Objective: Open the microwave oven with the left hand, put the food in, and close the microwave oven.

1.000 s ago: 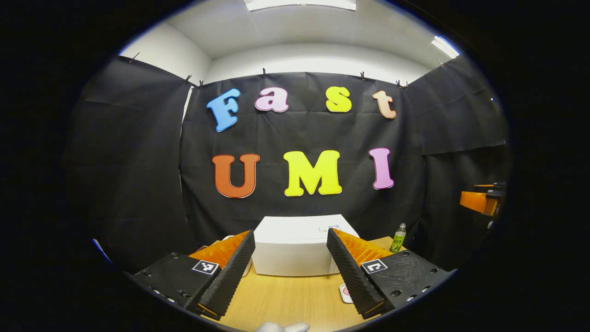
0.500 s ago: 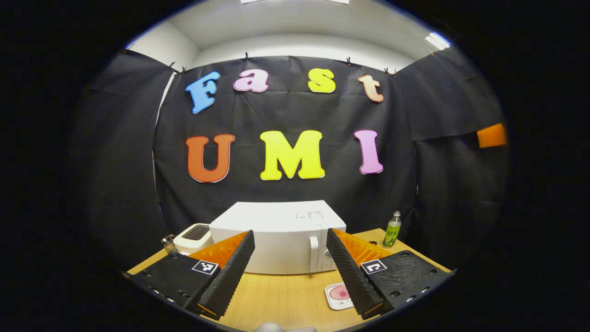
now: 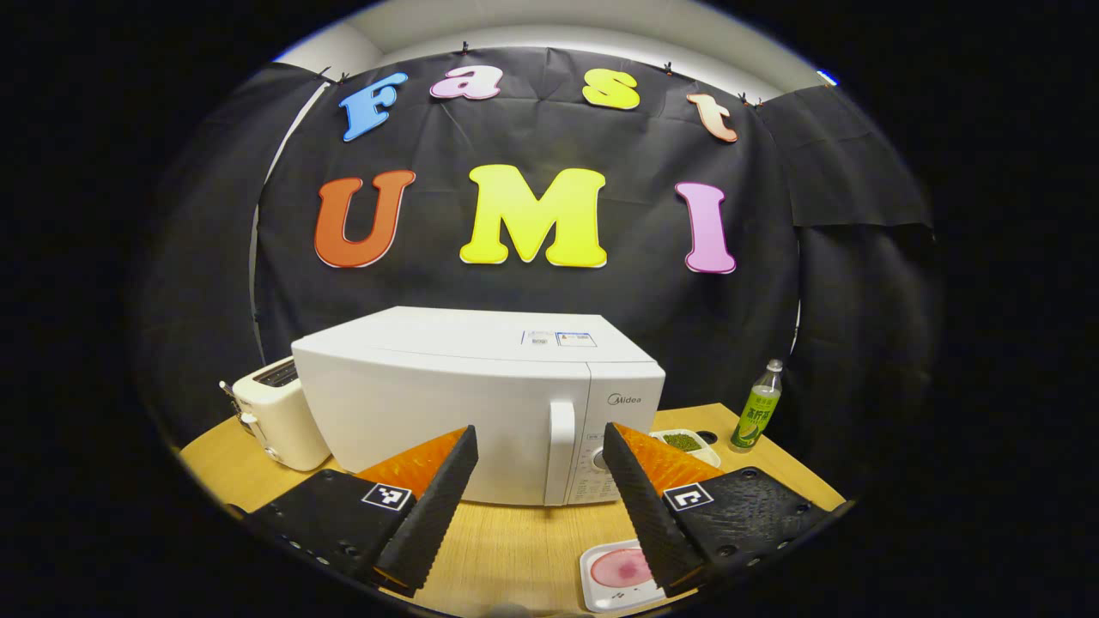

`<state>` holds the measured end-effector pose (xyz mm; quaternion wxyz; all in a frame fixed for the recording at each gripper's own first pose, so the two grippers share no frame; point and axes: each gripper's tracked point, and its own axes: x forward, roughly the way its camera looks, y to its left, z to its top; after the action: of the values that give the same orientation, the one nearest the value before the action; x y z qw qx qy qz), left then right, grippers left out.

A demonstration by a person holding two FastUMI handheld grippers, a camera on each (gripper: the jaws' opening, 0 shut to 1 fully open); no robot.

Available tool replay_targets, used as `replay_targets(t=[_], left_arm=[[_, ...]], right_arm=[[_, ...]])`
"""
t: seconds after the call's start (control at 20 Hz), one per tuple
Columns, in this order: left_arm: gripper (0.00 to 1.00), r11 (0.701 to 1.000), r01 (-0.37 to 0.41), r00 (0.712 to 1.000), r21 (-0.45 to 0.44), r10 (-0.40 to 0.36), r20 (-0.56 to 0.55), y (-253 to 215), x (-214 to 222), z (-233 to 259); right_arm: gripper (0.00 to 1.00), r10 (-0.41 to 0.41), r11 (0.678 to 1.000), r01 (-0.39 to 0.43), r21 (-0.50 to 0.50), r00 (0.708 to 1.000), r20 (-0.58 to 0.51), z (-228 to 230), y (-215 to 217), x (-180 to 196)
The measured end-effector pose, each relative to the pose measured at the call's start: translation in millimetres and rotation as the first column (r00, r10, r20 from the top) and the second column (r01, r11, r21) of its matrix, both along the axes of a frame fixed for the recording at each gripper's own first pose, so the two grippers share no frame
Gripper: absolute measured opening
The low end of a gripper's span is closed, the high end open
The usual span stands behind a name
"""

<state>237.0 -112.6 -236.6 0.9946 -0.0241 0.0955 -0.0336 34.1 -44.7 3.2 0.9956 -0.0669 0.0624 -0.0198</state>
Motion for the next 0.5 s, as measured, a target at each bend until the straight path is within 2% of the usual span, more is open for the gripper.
replay_targets(t=[0.05, 0.1, 0.15, 0.3, 0.4, 0.45, 0.5], left_arm=[[0.89, 1.000, 0.001, 1.000, 0.008, -0.001, -0.009, -1, 10, -9], [0.87, 1.000, -0.003, 1.000, 0.010, 0.003, -0.018, -2, 19, -19], [0.84, 1.000, -0.004, 1.000, 0.013, 0.004, -0.016, -4, 26, -25], [0.83, 0.999, 0.009, 1.000, 0.048, -0.009, -0.010, -11, 41, -35], [0.76, 0.998, 0.025, 1.000, 0.060, -0.025, 0.002, -15, 46, -36], [0.55, 0.998, 0.020, 1.000, 0.063, -0.020, 0.005, -13, 47, -34], [0.54, 0.997, 0.037, 0.999, 0.060, -0.038, 0.012, -16, 51, -35]], right_arm=[[0.92, -0.008, 1.000, 0.008, -0.002, 1.000, -0.008, -3, -2, 0], [1.00, -0.017, 1.000, 0.016, -0.003, 1.000, -0.018, -5, -4, 0], [0.92, -0.024, 1.000, 0.024, -0.003, 0.999, -0.026, -9, -7, 0], [0.92, -0.043, 0.999, 0.043, -0.011, 0.998, -0.055, -17, -12, 2], [0.93, -0.049, 0.999, 0.048, -0.003, 0.997, -0.068, -20, -14, 1], [0.93, -0.047, 0.999, 0.047, 0.001, 0.996, -0.072, -22, -14, 1], [0.93, -0.046, 0.999, 0.046, 0.005, 0.996, -0.076, -23, -13, 2]])
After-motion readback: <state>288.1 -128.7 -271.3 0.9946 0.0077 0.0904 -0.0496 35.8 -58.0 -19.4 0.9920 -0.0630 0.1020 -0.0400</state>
